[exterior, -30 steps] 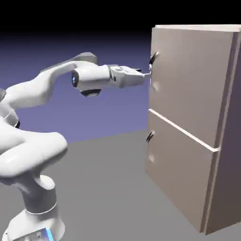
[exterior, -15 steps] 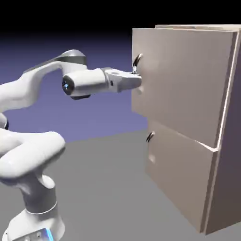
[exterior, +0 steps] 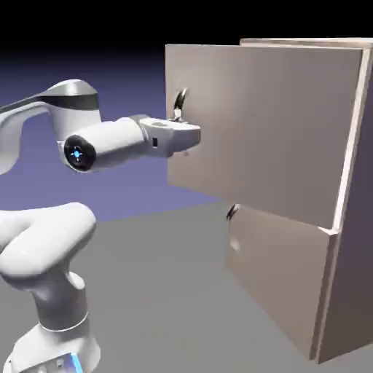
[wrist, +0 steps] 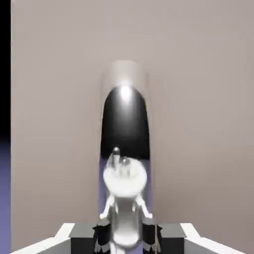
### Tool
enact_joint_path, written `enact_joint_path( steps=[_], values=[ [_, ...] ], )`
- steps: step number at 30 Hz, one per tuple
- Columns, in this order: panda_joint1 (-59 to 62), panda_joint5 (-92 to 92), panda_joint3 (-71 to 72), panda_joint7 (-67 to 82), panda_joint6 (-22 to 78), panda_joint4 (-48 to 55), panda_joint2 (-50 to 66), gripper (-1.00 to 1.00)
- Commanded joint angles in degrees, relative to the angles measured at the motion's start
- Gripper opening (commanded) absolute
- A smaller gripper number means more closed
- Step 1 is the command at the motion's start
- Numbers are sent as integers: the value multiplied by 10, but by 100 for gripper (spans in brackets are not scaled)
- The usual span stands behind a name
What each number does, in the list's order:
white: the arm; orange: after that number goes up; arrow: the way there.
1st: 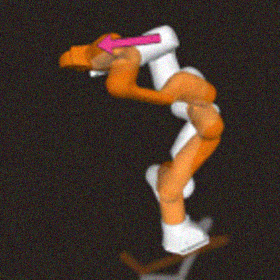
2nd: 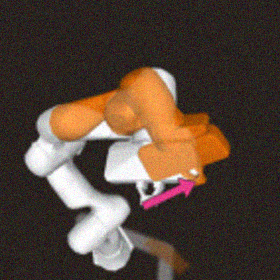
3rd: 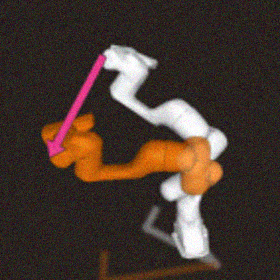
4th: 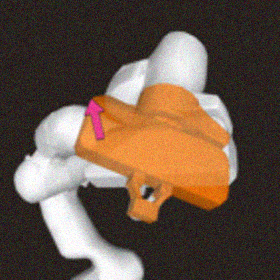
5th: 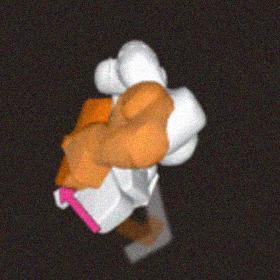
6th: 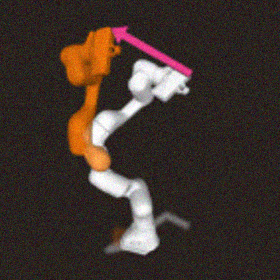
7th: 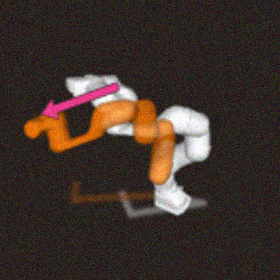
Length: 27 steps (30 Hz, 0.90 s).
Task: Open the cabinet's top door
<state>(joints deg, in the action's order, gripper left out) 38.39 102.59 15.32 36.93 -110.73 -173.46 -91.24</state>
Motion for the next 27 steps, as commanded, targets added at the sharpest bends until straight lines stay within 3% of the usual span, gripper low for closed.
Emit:
enact_joint_path(
  steps=[1,15,27],
  values=[
    [1,-18,-21,4,12,-2,2,-100],
    [7,-281,-311,84,190,44,122,-100],
    [-123,-493,-561,176,379,225,337,-100]
  ],
)
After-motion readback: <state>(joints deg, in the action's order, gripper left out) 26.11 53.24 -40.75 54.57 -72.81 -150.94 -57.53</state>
